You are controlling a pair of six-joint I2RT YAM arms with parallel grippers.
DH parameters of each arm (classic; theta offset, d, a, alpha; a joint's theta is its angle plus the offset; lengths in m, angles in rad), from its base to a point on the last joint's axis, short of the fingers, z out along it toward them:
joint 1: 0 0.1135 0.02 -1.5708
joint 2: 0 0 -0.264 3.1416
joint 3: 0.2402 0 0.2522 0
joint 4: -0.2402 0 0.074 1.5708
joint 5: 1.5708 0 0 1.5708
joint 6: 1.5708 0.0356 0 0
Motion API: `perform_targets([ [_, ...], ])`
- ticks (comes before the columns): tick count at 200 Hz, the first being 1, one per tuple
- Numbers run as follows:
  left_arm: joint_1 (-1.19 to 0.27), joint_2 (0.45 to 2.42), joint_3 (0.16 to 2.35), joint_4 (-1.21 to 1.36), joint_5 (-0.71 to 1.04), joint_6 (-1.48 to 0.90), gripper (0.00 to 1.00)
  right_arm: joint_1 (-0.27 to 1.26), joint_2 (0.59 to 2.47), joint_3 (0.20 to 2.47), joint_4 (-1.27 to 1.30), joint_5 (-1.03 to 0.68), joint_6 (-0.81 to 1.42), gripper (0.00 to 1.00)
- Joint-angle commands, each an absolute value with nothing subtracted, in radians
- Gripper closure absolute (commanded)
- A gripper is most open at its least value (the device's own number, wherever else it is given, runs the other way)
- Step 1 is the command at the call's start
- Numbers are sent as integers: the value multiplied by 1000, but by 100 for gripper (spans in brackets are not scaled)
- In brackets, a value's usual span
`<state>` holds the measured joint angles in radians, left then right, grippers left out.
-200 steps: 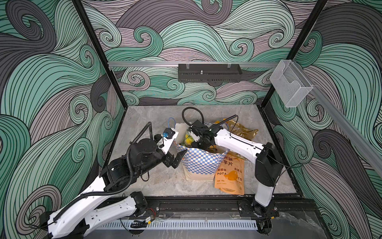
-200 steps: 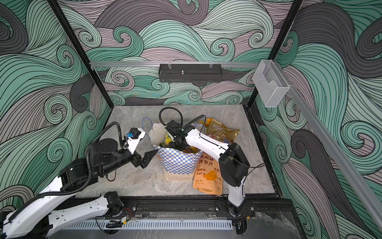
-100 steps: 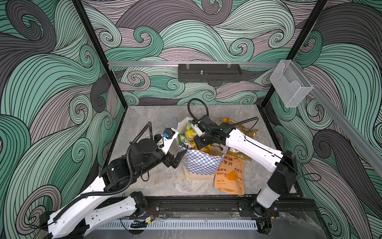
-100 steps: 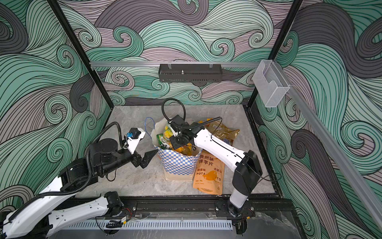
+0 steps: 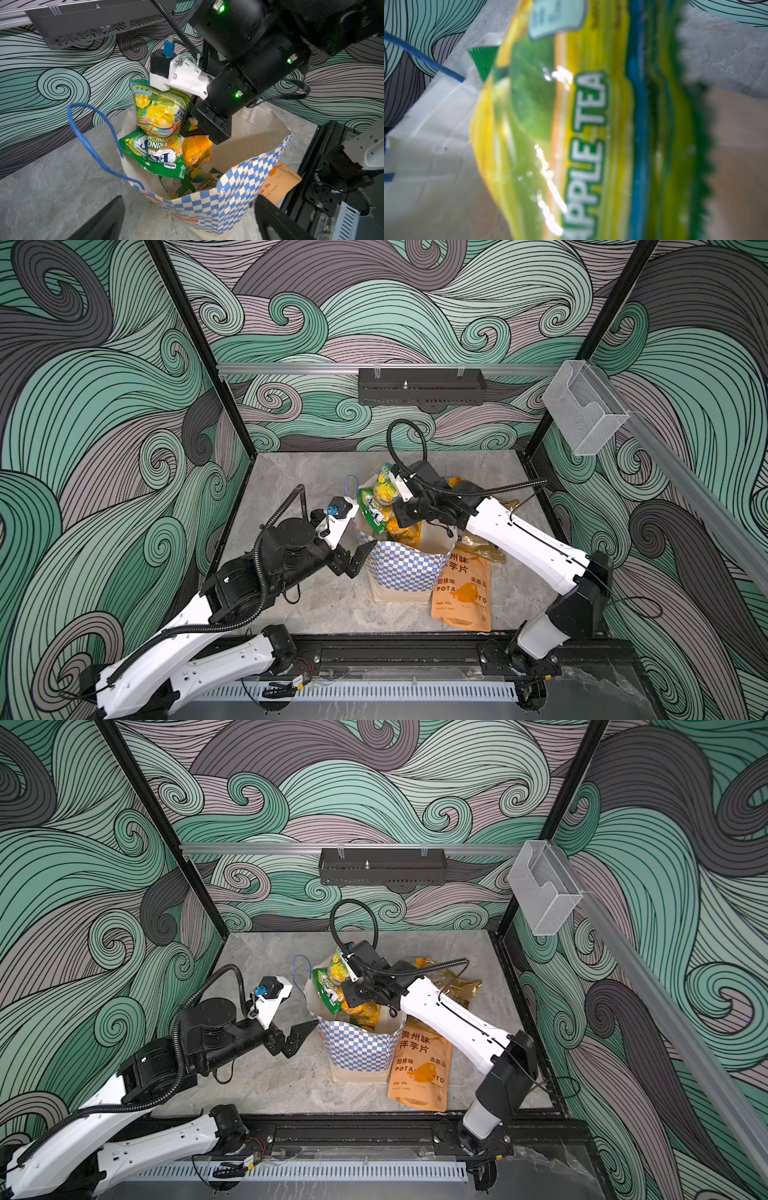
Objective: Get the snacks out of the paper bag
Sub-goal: 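Lift the green and yellow packets up out of the paper bag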
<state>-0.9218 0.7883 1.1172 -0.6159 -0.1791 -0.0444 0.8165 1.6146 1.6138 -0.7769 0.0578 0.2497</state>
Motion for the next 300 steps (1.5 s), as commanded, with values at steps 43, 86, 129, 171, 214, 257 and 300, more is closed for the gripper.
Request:
perform_targets([
  [43, -928, 786, 1141, -596, -175, -40, 1, 801, 1492, 1690, -650, 103, 271, 100],
  [86, -928, 785, 1141, -588, -174, -46, 1, 798, 1434, 1714, -617, 109, 291, 100],
  [129, -928, 790, 1140, -584, -167, -44, 1, 796, 1408, 1762, -587, 108, 299, 100],
  [171, -928, 783, 1137, -584, -165, -44, 1, 797, 1414, 1772, -579, 104, 305, 100],
  [214, -928, 781, 1134, -578, -162, -41, 1, 795, 1437, 1858, -570, 77, 314, 100],
  [257, -928, 780, 1132, -576, -158, -41, 1, 793, 1457, 1963, -550, 87, 293, 100],
  [300, -928, 773, 1126, -575, -159, -41, 1, 788, 1496, 2110, -570, 126, 238, 100],
])
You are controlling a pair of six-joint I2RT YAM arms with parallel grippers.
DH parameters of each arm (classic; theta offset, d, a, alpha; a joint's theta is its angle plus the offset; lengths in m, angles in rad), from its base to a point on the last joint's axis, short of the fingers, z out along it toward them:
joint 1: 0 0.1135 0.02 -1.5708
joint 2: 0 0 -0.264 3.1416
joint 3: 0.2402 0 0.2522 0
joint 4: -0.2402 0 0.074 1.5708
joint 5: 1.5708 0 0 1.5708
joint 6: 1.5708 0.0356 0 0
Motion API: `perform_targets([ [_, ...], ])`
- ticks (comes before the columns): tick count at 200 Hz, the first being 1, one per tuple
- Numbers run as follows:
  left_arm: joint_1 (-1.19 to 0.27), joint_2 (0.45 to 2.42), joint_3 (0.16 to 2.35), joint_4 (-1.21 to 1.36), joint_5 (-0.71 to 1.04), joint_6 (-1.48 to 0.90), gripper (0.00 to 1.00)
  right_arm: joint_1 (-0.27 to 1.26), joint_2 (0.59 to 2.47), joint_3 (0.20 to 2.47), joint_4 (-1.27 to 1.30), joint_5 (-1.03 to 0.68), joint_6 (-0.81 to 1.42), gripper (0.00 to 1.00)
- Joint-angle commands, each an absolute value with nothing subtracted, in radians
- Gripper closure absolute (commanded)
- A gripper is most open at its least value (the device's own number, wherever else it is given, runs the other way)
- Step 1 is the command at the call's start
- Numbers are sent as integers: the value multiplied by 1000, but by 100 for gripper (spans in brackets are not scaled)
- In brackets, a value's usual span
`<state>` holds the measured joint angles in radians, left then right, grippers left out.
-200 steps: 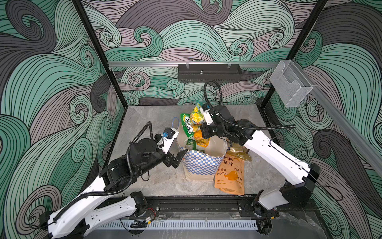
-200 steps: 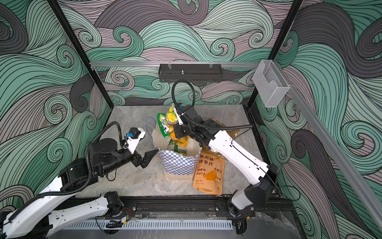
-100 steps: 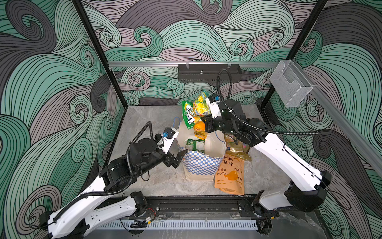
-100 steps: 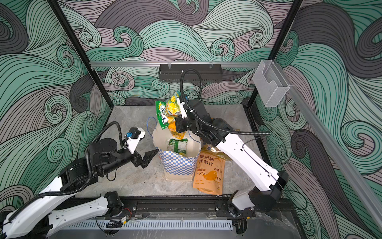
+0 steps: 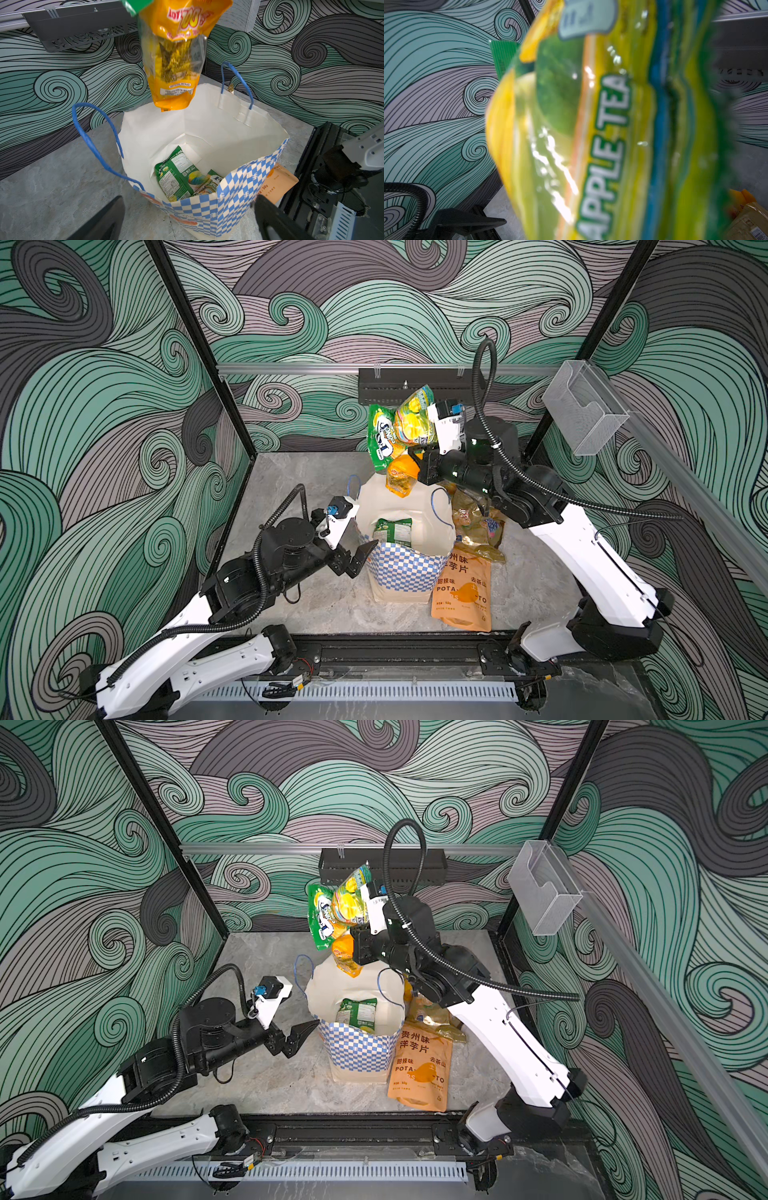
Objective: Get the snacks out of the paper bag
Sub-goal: 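Lift the green and yellow packets up out of the paper bag, then carry the packets past the gold foil bag toward the table edge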
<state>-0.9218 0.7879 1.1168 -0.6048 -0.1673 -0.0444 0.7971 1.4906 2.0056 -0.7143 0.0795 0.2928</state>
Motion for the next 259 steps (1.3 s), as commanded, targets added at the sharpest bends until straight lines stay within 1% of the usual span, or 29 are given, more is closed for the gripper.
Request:
perform_targets([
  [1, -928, 772, 1126, -575, -159, -41, 1, 787, 1497, 2114, -570, 127, 237, 100],
  [65, -928, 764, 1124, -592, -161, -32, 1, 758, 1531, 2282, -606, 200, 130, 100],
  [120, -928, 762, 1124, -592, -158, -31, 1, 708, 1477, 2283, -616, 293, 61, 100],
  [189, -927, 768, 1126, -586, -150, -29, 1, 638, 1311, 2085, -614, 415, 28, 100],
  [225, -928, 778, 1128, -580, -138, -29, 1, 628, 1206, 1907, -594, 522, 1, 100],
  [259, -928, 781, 1126, -572, -137, -25, 1, 597, 1092, 1691, -593, 623, 8, 100],
])
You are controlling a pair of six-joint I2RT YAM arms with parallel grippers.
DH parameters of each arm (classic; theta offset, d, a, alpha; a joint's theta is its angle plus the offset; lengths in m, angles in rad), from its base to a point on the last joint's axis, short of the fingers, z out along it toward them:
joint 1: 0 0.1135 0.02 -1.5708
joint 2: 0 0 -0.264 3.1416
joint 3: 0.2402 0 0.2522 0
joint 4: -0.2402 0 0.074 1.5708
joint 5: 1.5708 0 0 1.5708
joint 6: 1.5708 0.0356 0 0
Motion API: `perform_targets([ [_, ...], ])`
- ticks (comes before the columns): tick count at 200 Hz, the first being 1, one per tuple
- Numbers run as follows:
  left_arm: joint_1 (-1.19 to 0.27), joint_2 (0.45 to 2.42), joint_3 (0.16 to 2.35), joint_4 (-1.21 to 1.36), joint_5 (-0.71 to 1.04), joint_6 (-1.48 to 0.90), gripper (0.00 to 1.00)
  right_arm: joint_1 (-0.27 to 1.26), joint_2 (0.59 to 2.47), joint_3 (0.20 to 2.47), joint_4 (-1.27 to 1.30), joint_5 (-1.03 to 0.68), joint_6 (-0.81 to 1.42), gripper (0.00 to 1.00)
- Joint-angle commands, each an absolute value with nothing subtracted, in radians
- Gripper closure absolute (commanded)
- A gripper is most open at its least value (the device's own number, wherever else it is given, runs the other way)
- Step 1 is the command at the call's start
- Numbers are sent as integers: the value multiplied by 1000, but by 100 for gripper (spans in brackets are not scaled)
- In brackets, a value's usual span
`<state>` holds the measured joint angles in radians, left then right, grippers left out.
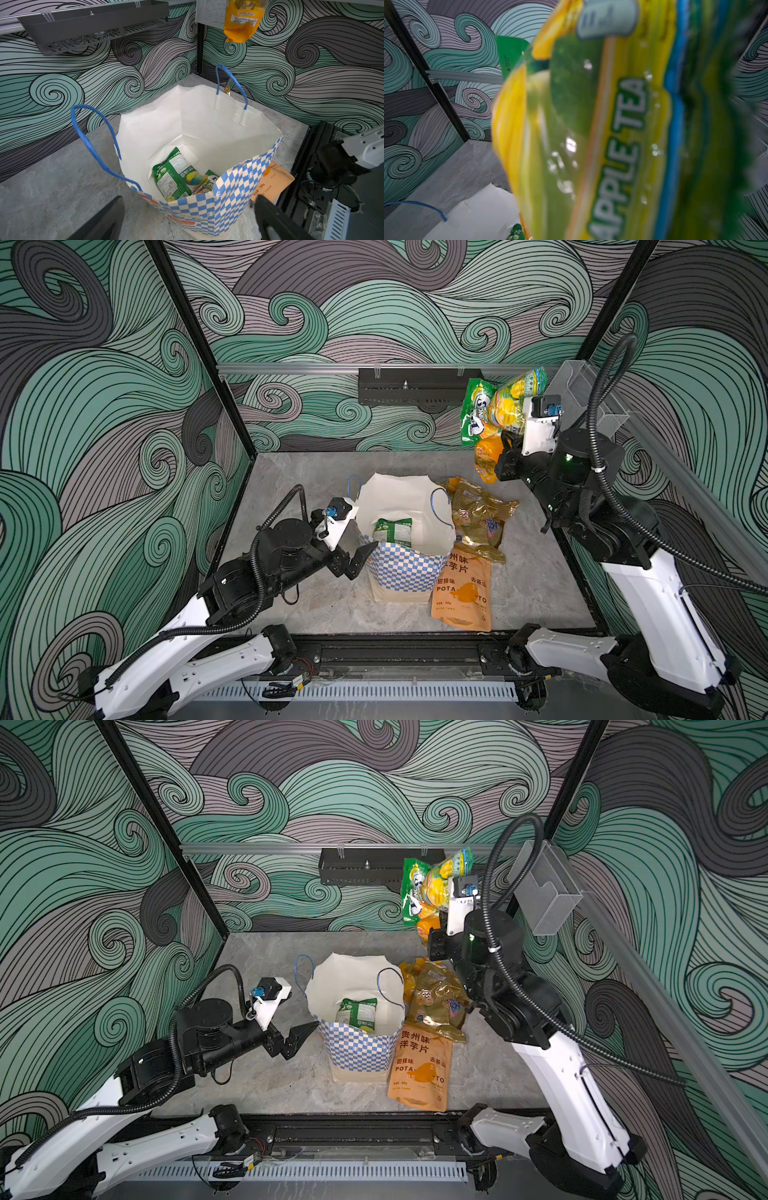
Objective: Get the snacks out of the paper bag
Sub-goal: 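Carry the packets past the gold foil bag toward the table edge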
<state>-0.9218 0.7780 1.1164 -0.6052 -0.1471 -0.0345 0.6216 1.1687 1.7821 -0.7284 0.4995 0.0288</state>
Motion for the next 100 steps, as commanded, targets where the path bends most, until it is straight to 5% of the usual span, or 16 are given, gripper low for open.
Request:
perform_targets([
  [1, -928, 782, 1126, -571, -138, -25, 1, 596, 1088, 1684, -593, 625, 9, 100],
  [58, -928, 799, 1115, -546, -116, -16, 1, 517, 924, 1339, -649, 689, 136, 100],
  [100, -927, 804, 1114, -538, -96, 2, 1, 364, 863, 1125, -707, 584, 333, 100],
])
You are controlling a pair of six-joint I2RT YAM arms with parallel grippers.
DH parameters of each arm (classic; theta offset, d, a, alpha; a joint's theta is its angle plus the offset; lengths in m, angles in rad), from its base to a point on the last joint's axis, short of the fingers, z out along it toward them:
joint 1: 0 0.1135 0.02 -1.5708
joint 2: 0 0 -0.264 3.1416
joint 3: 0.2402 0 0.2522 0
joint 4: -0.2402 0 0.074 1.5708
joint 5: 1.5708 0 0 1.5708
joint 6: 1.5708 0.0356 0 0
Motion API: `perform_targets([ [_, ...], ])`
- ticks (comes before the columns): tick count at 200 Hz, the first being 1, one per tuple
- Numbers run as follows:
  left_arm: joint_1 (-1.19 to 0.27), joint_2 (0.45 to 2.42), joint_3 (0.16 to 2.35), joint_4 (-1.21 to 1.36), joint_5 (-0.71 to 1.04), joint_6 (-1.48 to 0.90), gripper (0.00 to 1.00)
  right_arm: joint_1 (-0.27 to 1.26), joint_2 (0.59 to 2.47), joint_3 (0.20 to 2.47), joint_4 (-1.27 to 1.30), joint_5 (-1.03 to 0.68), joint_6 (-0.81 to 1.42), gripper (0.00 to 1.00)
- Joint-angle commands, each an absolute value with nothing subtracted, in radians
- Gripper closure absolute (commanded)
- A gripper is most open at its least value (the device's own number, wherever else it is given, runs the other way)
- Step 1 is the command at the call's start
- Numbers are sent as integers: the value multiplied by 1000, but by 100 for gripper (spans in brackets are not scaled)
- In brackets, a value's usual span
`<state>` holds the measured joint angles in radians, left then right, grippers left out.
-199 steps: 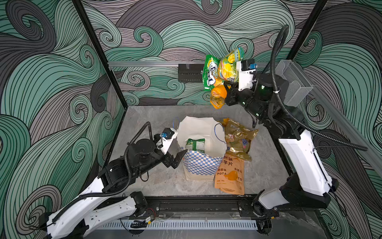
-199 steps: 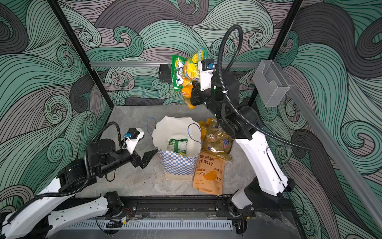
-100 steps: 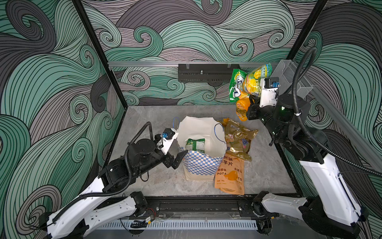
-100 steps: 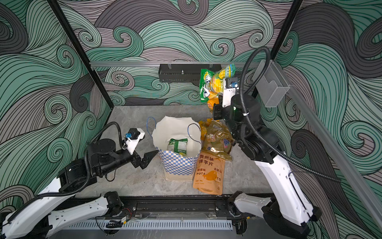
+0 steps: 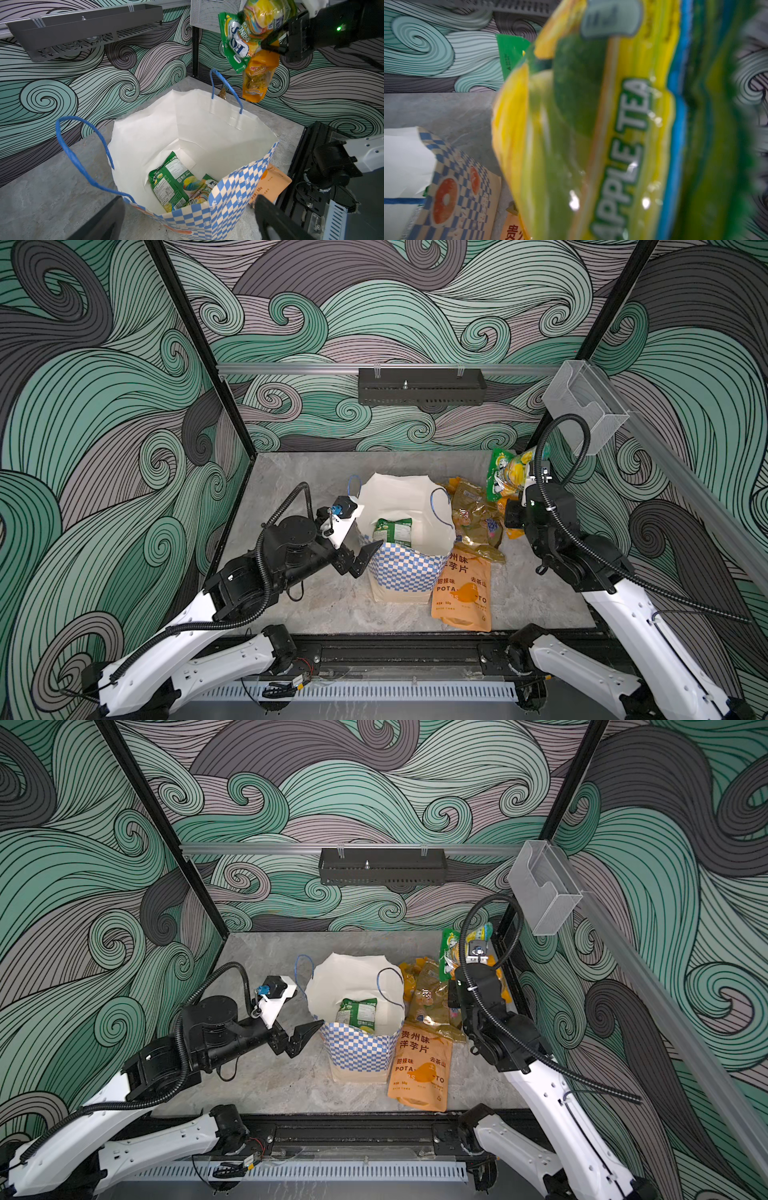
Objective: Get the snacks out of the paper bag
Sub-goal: 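Carry the packets past the gold foil bag toward the table edge, then lower the packets onto the table and open the right gripper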
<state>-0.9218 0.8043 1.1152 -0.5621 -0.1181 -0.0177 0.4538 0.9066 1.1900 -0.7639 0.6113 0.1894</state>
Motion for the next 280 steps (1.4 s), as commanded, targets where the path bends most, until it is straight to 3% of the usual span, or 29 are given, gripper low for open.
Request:
perform_targets([
  [1, -928, 804, 1115, -538, -96, 2, 1, 357, 862, 1119, -708, 577, 337, 100],
  [54, -928, 810, 1119, -546, -100, 17, 1, 20, 864, 898, -731, 263, 508, 100],
  [107, -928, 833, 1127, -531, -73, 21, 1, -42, 894, 698, -660, 200, 584, 100],
  [133, -928, 839, 1132, -533, -70, 17, 1, -45, 923, 656, -601, 179, 588, 88],
  [212, -927, 862, 1150, -530, -59, -8, 1, -64, 1122, 700, -472, 132, 552, 65],
  [259, -928, 861, 1154, -534, -74, -26, 1, -65, 1061, 728, -512, 116, 547, 53],
  [280, -928, 873, 1168, -530, -99, -44, 1, -66, 993, 776, -551, 53, 533, 41],
])
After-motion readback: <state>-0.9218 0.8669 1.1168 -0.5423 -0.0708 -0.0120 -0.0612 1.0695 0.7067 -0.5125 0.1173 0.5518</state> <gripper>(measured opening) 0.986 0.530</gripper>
